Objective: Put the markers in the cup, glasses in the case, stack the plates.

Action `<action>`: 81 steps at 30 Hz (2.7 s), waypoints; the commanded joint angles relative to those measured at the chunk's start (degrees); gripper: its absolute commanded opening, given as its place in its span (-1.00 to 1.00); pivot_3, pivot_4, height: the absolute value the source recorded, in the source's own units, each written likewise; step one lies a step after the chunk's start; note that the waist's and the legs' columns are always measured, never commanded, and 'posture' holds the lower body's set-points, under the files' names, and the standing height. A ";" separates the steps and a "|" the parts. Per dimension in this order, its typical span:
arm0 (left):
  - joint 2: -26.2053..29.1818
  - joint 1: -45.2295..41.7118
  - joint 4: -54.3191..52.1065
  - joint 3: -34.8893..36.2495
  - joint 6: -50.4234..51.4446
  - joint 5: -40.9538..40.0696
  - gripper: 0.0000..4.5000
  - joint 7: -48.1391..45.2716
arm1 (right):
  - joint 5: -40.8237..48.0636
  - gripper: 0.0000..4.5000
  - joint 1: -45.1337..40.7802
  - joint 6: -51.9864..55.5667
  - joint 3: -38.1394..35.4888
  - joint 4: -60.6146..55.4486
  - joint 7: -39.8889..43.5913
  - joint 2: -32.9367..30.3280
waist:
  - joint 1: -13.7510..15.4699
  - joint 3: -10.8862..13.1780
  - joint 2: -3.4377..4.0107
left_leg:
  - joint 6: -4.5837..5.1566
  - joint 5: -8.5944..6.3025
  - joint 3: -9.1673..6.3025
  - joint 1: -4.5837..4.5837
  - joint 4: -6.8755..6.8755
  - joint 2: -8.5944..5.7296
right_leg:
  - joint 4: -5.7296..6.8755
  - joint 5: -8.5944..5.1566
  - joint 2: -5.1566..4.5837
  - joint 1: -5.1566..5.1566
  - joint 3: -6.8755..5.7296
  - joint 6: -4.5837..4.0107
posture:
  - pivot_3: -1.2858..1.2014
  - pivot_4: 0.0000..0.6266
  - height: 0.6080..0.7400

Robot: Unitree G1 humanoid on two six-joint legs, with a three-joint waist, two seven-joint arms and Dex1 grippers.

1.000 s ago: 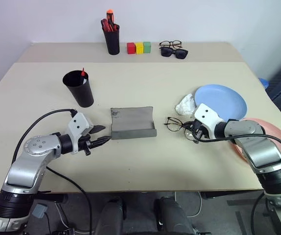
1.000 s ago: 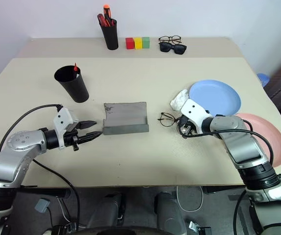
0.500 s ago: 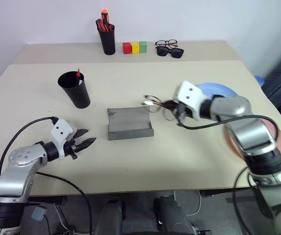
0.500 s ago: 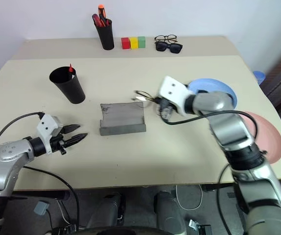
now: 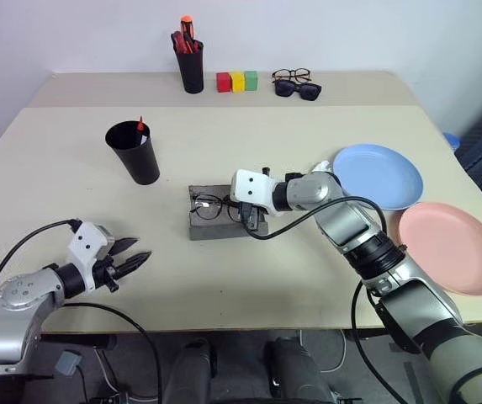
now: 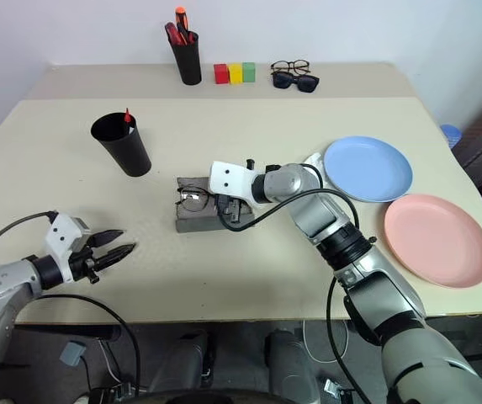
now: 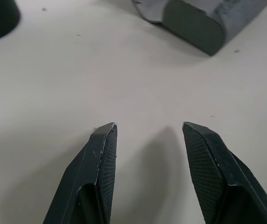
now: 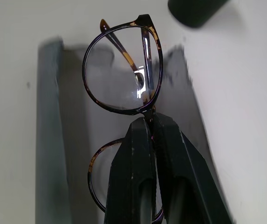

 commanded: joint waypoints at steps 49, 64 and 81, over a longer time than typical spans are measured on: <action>-11.10 -61.59 30.71 -29.32 33.74 5.84 -0.98 -6.14 | 13.76 0.52 29.79 19.74 -25.47 -40.96 -6.85 -14.17 | -0.03 -0.01 -0.05 | 0.02 0.00 -0.09 -0.04 0.06 -0.16 | 0.01 -0.01 0.17 0.03 0.06 0.04 | 0.03 -0.52 1.00; -6.59 -33.71 -6.36 -18.08 16.10 2.25 -0.98 -0.44 | 5.84 0.52 22.64 20.56 -25.81 -21.07 -16.44 -17.12 | 0.38 -0.03 -0.01 | 0.02 0.00 -0.09 -0.01 0.08 -0.14 | 0.00 -0.01 0.05 0.05 0.17 0.04 | 0.03 -0.52 1.00; -11.57 -23.32 -11.78 -14.59 12.70 -0.59 -1.00 7.85 | -2.83 -0.99 24.37 9.36 -24.20 -7.60 -20.42 -21.05 | 0.28 -0.04 0.02 | 0.03 -0.01 -0.01 0.03 0.09 -0.15 | -0.01 0.00 0.08 0.09 0.21 0.04 | 0.03 -0.52 1.00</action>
